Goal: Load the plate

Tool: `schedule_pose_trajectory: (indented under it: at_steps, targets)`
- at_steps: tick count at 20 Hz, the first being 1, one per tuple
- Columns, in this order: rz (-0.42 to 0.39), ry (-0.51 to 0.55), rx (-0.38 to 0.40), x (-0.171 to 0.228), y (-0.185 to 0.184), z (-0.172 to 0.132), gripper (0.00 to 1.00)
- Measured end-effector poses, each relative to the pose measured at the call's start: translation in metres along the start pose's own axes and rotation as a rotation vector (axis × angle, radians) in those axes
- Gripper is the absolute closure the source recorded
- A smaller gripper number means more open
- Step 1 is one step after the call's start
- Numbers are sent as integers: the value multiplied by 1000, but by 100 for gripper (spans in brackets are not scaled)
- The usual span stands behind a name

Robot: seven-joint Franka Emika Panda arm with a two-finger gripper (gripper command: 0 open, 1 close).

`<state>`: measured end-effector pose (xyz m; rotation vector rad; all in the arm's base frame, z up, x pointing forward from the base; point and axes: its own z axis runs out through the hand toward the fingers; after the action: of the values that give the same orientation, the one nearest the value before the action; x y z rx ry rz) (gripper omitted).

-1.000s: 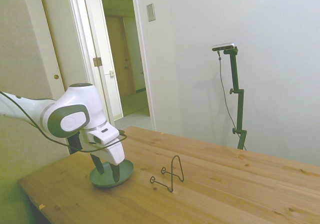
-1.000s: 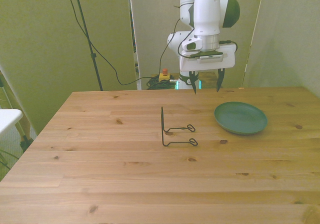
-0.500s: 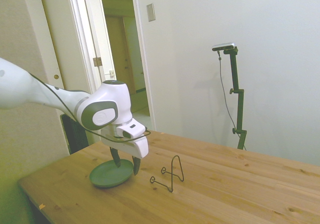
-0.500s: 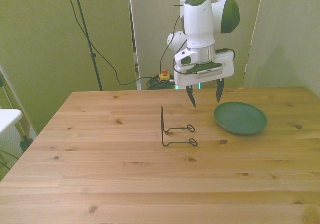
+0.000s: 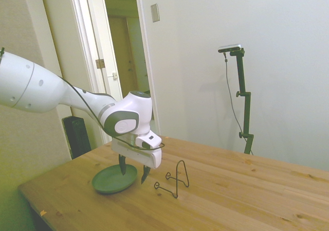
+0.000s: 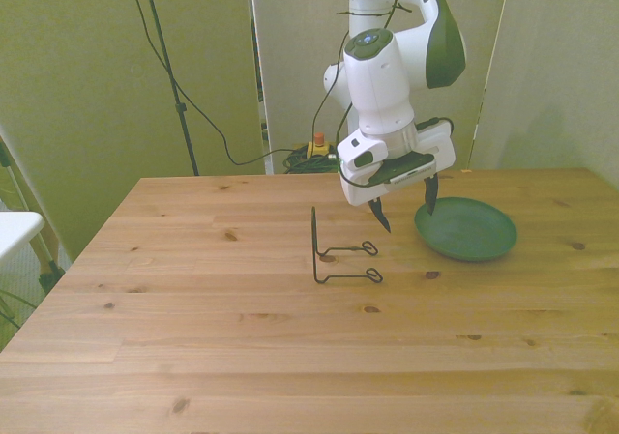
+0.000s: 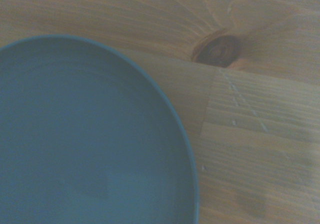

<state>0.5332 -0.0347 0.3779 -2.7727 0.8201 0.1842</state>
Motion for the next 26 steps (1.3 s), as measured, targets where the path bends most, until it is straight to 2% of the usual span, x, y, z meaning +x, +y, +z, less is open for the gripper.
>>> schedule_pose_trajectory:
  at_steps: [8, 9, 26]
  targets:
    - [-45, -52, 1, 2, -18, 23, 0]
    - [-51, -57, -1, 1, -20, 25, 100]
    - [-117, -84, 30, 1, -23, 36, 100]
